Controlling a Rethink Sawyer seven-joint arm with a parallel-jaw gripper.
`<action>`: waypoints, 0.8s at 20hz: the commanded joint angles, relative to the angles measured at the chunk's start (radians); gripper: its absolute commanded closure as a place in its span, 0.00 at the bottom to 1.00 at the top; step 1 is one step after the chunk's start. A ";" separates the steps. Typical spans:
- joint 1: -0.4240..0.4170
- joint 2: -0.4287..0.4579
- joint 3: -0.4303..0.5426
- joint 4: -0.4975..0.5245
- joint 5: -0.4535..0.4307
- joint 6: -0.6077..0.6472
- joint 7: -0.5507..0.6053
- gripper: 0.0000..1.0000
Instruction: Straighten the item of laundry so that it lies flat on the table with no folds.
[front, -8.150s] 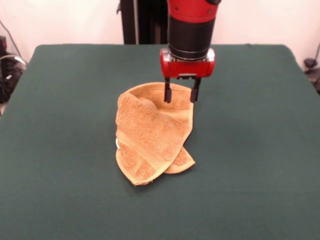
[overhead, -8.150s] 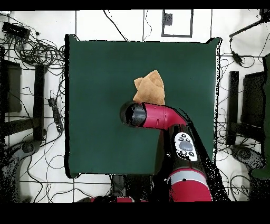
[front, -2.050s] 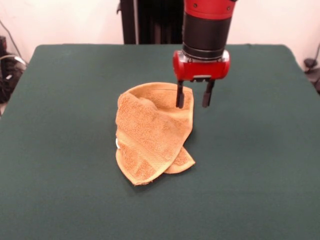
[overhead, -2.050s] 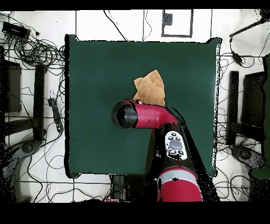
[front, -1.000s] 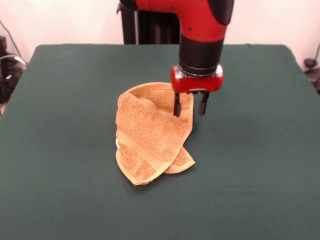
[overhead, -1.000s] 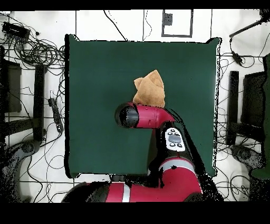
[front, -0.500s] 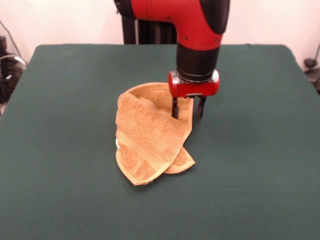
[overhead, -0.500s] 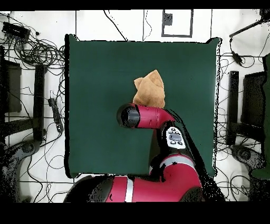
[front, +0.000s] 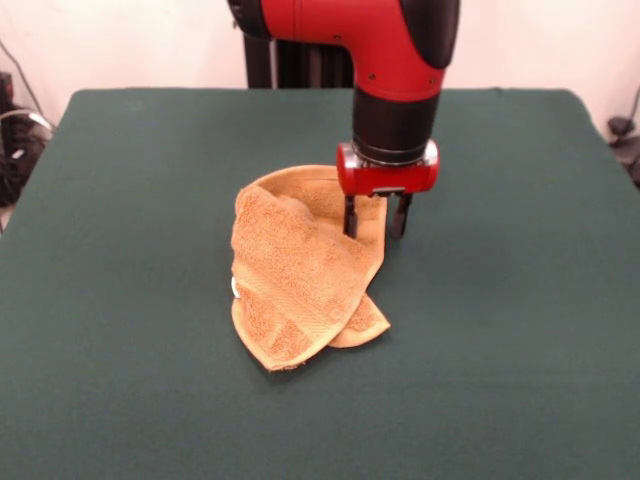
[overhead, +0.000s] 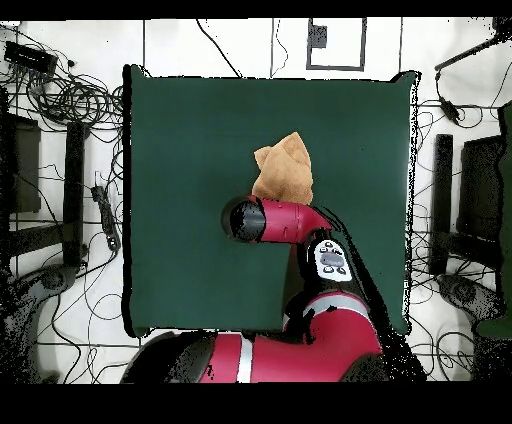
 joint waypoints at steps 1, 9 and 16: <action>0.025 0.046 0.093 -0.054 -0.036 -0.043 0.077 0.00; 0.026 0.036 0.093 -0.047 -0.029 -0.031 0.081 0.00; 0.027 0.034 0.092 -0.042 -0.027 -0.033 0.086 0.00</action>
